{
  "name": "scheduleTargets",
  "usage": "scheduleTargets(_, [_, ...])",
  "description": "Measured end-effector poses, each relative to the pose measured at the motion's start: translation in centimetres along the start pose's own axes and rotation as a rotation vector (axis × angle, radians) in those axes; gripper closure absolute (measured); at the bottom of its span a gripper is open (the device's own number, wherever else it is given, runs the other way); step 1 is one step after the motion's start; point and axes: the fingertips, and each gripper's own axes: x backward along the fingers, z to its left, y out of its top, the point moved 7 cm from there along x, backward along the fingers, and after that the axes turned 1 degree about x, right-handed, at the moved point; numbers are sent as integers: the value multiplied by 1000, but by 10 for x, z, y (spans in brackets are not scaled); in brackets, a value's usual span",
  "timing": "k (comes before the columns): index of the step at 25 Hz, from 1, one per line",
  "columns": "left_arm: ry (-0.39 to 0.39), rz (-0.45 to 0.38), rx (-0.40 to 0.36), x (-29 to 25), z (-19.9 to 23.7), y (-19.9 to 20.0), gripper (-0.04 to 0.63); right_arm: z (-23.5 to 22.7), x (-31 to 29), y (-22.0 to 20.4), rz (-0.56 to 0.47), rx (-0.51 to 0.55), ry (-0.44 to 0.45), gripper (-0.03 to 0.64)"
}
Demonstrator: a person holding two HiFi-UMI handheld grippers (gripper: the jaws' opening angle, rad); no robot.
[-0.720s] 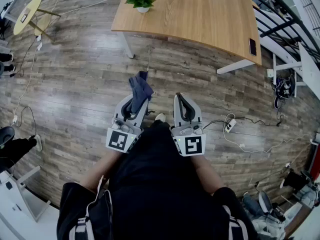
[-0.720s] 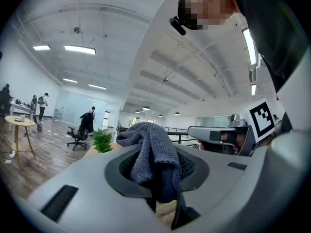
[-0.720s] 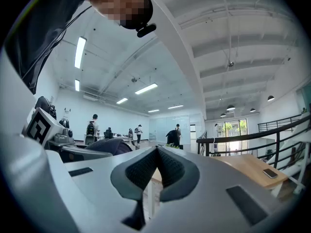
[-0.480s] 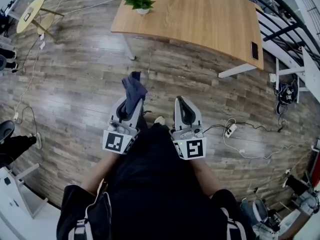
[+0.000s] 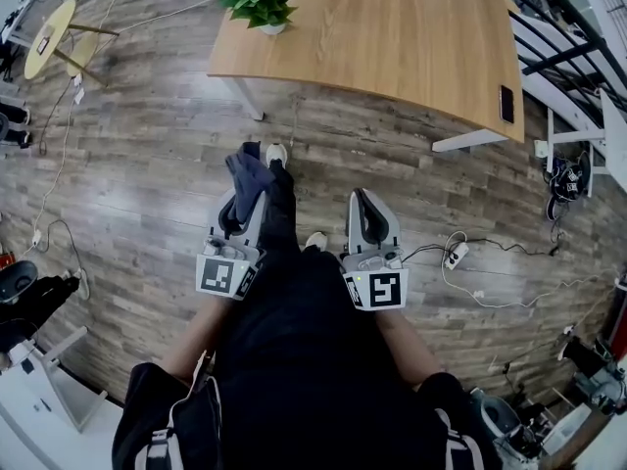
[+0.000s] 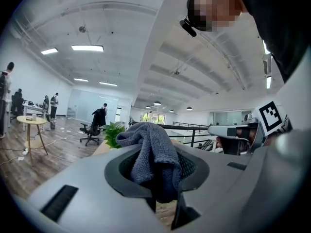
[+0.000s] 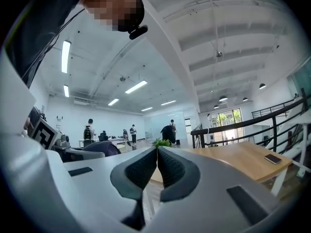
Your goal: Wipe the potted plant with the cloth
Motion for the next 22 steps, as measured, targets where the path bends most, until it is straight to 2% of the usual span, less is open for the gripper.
scheduleTargets(5, [-37,54,43,-63,41,4,471,-22,-70,2,13,-24,7,598])
scheduleTargets(8, [-75,57,17,-92,70,2,471,-22,-112,7,-27,-38,66,598])
scheduleTargets(11, [-106,76,-11,-111,99,-18,471,-21,-152,6,-4,-19,82,597])
scheduleTargets(16, [-146,104,49,-154,150,-34,471,-44,-221,7,75,-3,51,597])
scheduleTargets(20, [-154,141,2,-187,191,-45,471,-61,-270,-13,137,48,-13,598])
scheduleTargets(22, [-154,149,-47,-199,209,-60,471,-69,-287,-31,182,7,-31,598])
